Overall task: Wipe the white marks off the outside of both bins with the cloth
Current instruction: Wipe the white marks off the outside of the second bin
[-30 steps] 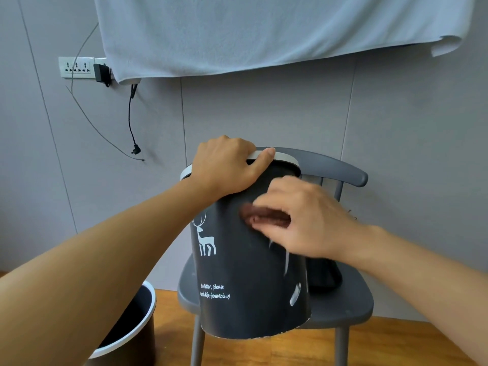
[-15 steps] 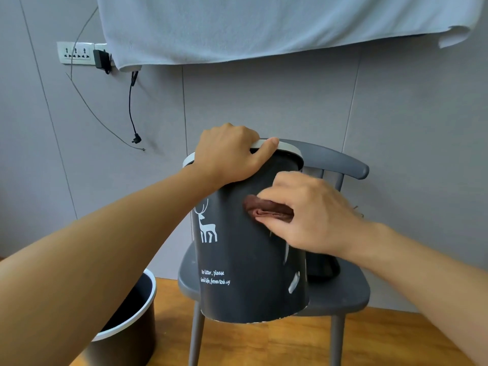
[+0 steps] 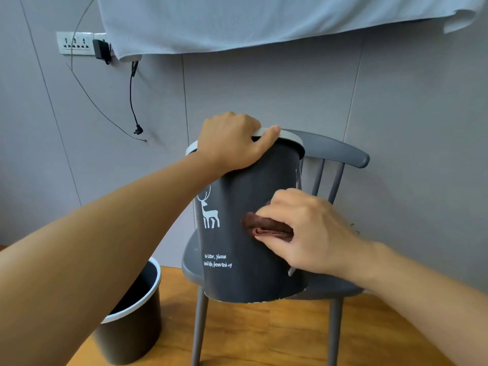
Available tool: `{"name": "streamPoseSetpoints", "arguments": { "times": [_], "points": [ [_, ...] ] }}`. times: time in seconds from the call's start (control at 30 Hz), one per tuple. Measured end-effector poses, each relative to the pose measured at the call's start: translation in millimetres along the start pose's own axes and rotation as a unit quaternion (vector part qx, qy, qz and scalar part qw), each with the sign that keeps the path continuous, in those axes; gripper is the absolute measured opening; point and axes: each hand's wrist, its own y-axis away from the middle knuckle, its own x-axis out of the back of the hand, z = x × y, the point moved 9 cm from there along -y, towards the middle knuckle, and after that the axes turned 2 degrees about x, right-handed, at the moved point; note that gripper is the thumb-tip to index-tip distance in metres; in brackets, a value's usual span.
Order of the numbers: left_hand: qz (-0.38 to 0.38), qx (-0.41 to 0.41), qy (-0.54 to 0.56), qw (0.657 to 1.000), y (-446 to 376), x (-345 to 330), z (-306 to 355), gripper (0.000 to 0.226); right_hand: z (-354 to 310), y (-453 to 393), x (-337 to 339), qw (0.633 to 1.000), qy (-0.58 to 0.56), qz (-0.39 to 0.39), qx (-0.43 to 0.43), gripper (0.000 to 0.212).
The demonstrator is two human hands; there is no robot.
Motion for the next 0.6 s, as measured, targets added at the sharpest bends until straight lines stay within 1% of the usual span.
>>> {"name": "streamPoseSetpoints", "arguments": {
  "times": [0.07,0.17,0.2,0.23,0.27,0.33,0.4,0.43,0.5,0.6],
  "points": [
    [-0.006,0.013,0.003,1.0,0.1,-0.4,-4.9,0.065,-12.4,16.9,-16.4,0.998,-0.01,-0.047,0.03,0.019],
    [-0.008,0.02,0.004,1.0,1.2,-0.3,-9.1,0.064,-33.7,50.2,-41.9,0.987,-0.007,-0.145,0.066,0.016],
    [-0.006,0.02,0.003,1.0,1.9,0.1,-8.5,0.064,-35.7,56.4,-44.7,0.984,-0.003,-0.162,0.07,0.017],
    [-0.004,0.021,0.001,1.0,2.5,0.6,-7.7,0.065,-34.8,57.9,-41.5,0.985,-0.003,-0.157,0.068,0.017],
    [-0.003,0.022,-0.002,1.0,2.8,0.8,-7.1,0.065,-30.0,55.2,-33.1,0.99,-0.017,-0.133,0.055,0.016],
    [-0.003,0.027,-0.004,1.0,2.9,1.1,-8.7,0.065,-9.6,43.5,-4.6,0.997,-0.071,-0.034,-0.006,0.01],
    [-0.001,0.03,-0.002,1.0,2.8,1.9,-10.7,0.065,15.1,33.0,27.9,0.989,-0.097,0.084,-0.072,0.015],
    [0.001,0.03,-0.002,1.0,3.0,2.2,-10.9,0.065,25.7,30.1,39.9,0.982,-0.1,0.128,-0.1,0.018],
    [0.006,0.029,-0.007,1.0,4.2,2.3,-11.5,0.064,42.9,29.5,52.9,0.963,-0.116,0.188,-0.152,0.019],
    [0.017,0.035,-0.001,0.999,7.0,1.2,-20.3,0.058,62.8,43.0,52.5,0.939,-0.13,0.228,-0.221,0.013]
  ]
}}
